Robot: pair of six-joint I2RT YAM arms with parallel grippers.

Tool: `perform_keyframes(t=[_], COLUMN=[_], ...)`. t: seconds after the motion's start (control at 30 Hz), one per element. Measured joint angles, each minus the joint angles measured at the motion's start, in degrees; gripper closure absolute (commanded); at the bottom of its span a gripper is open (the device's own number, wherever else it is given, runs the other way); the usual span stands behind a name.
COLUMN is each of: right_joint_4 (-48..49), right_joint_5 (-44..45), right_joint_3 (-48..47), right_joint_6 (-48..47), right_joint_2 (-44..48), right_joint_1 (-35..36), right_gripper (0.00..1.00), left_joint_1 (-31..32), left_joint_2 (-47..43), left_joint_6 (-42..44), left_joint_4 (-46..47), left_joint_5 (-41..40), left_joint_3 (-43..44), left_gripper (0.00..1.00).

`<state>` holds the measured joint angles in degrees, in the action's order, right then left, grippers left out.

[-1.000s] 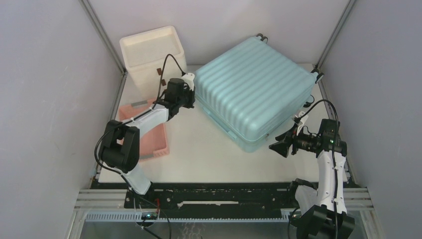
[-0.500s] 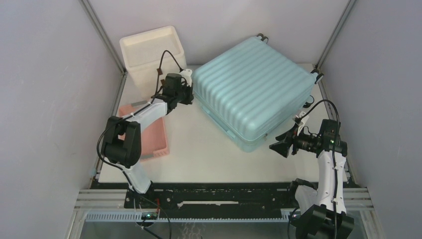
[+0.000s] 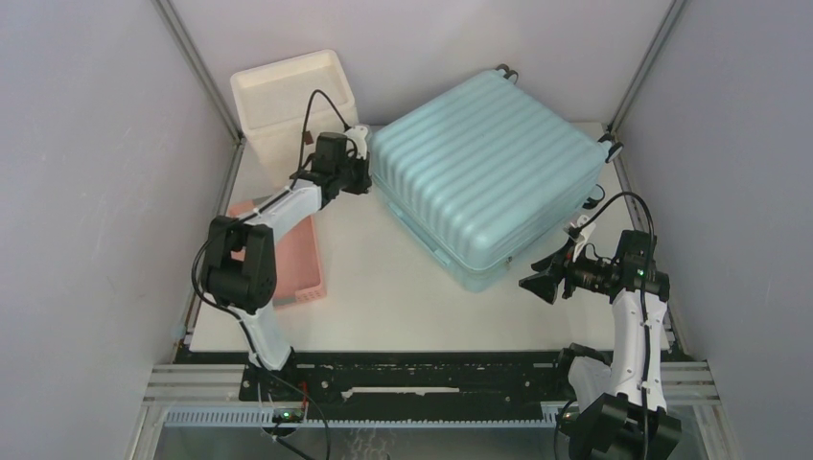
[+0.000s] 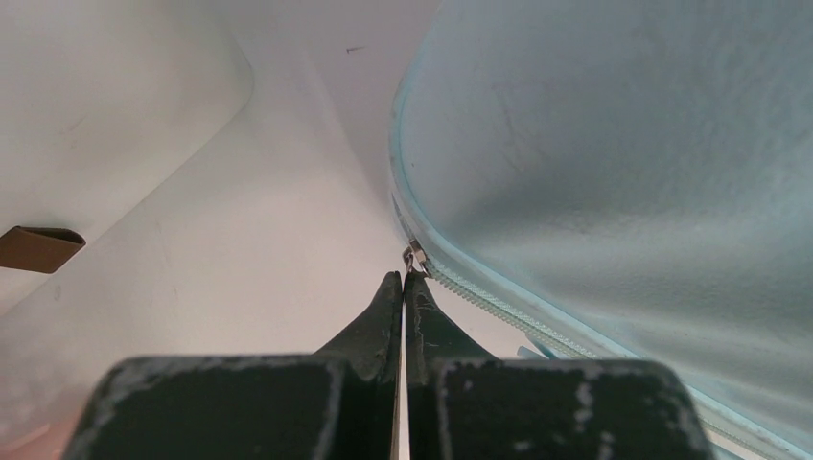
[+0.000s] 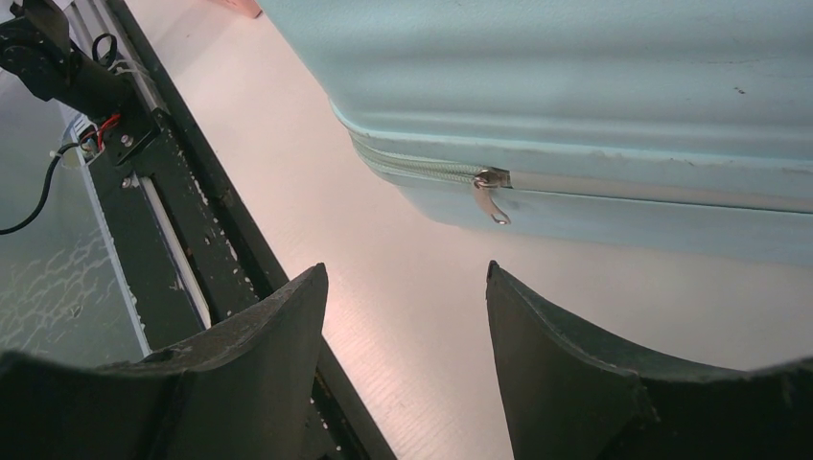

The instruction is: Open, take out, and arrange the luggage

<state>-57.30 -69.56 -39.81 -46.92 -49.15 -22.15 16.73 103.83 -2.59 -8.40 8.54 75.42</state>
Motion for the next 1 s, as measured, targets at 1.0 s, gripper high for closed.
perform_keyframes(t=[1.0], right_joint_4=[-0.4], right_joint_5=[-0.7], right_joint_3=[0.0], right_joint_6=[-0.8], right_joint_2=[0.0], right_joint_1=[-0.2], right_gripper=[0.29], left_joint_1=[-1.7], left_joint_2=[7.9], left_joint_6=[-4.6], left_joint_4=[-6.3], left_joint_5=[-1.8], left_joint_3=[12.3], left_gripper=[0.77])
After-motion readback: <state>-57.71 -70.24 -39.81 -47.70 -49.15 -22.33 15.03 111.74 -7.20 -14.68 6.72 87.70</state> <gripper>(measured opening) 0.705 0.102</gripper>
